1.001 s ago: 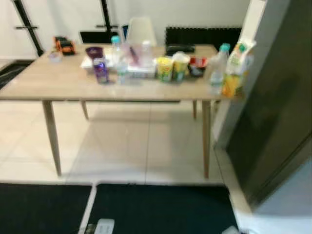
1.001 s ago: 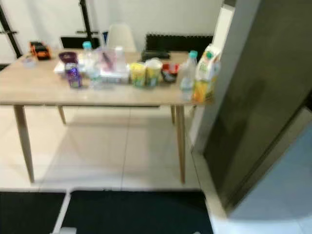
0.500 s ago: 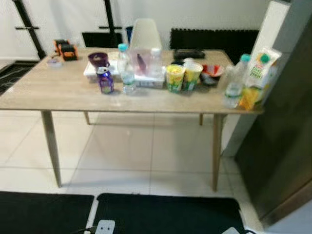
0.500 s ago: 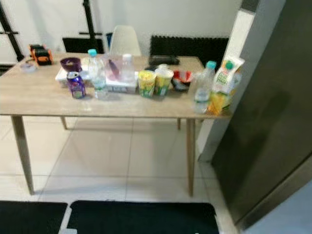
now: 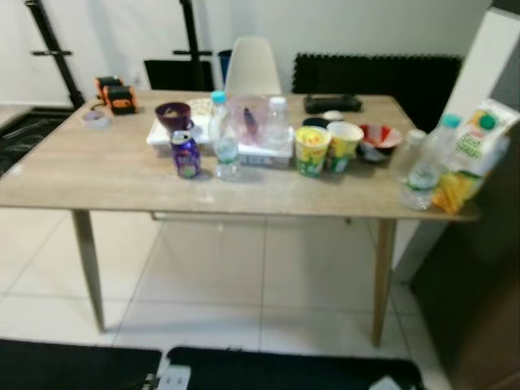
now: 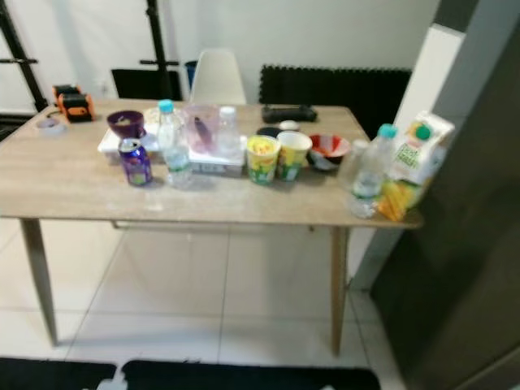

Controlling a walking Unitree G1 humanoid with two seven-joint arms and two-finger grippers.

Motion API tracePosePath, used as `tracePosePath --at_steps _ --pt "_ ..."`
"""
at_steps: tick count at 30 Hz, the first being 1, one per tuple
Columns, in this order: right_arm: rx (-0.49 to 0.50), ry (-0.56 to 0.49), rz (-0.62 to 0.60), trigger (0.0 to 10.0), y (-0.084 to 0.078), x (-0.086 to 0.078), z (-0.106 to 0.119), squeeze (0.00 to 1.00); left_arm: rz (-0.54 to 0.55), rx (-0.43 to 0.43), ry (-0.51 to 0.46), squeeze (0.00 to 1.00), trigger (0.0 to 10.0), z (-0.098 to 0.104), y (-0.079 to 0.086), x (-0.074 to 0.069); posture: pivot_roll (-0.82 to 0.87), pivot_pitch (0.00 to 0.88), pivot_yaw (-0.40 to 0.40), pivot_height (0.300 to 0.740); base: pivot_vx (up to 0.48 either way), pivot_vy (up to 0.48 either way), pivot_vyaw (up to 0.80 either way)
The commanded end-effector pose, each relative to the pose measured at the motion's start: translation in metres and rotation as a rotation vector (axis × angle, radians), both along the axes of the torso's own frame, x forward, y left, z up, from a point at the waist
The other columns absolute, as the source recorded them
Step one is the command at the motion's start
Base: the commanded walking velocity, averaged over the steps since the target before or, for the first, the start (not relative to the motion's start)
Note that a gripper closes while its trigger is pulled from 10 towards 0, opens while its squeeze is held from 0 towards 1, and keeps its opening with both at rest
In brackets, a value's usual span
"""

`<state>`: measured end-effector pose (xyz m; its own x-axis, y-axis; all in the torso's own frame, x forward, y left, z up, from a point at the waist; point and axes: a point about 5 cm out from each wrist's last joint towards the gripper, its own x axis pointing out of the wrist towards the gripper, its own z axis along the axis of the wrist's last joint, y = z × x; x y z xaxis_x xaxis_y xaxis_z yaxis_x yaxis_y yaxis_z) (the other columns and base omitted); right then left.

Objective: Restocking fridge

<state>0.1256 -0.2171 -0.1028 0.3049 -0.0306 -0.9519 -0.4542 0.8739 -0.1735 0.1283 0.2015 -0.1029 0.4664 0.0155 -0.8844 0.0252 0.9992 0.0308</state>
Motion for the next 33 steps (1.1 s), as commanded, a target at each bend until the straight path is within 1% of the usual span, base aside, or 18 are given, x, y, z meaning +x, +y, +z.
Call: tracePosePath --at_steps 1,4,9,17,26,28,30,31,32,33 --pt "0.010 -0.008 0.003 10.0 0.004 0.003 0.000 0.00 0.004 0.005 0.041 0.00 10.0 -0.004 0.001 -0.011 -0.07 0.000 -0.016 0.740 0.281 0.000 0.00" --pt "0.012 -0.009 0.002 10.0 0.004 0.003 0.000 0.00 0.010 0.008 0.041 0.00 10.0 -0.004 0.002 -0.011 -0.07 0.000 -0.016 0.740 0.272 0.000 0.00" --pt "0.015 -0.012 0.002 10.0 0.004 0.004 0.000 0.00 0.044 0.015 0.044 0.00 10.0 -0.004 0.003 -0.012 -0.07 0.000 -0.016 0.740 0.000 0.000 0.00" --pt "0.019 -0.015 0.001 10.0 0.004 0.004 0.001 0.00 0.029 -0.009 0.042 0.00 10.0 -0.004 0.001 -0.012 -0.07 0.000 -0.016 0.740 0.000 0.000 0.00" --pt "0.031 -0.021 0.004 10.0 0.005 0.005 0.001 0.00 0.035 -0.011 0.055 0.00 10.0 -0.005 0.000 -0.014 -0.07 0.000 -0.020 0.740 0.000 -0.454 0.00" --pt "0.035 -0.029 0.014 10.0 0.006 0.006 0.001 0.00 0.038 -0.005 0.056 0.00 10.0 -0.005 0.000 -0.015 -0.07 0.000 -0.021 0.740 0.000 0.000 0.00" --pt "0.041 -0.072 0.040 10.0 0.006 0.017 0.005 0.00 0.044 -0.003 0.055 0.00 10.0 -0.005 0.000 -0.015 -0.07 0.000 -0.021 0.740 0.000 0.000 0.00" --pt "0.041 -0.072 0.040 10.0 0.006 0.017 0.005 0.00 0.044 -0.003 0.055 0.00 10.0 -0.005 0.000 -0.015 -0.07 0.000 -0.021 0.740 0.000 0.000 0.00" --pt "0.043 -0.090 0.050 10.0 0.006 0.022 0.007 0.00 0.046 -0.003 0.054 0.00 10.0 -0.005 0.000 -0.015 -0.07 0.000 -0.021 0.740 0.000 0.000 0.00" --pt "0.058 -0.146 0.066 10.0 0.009 0.037 0.013 0.00 0.048 -0.006 0.051 0.00 10.0 -0.005 0.000 -0.015 -0.07 0.000 -0.021 0.740 0.000 0.000 0.00"
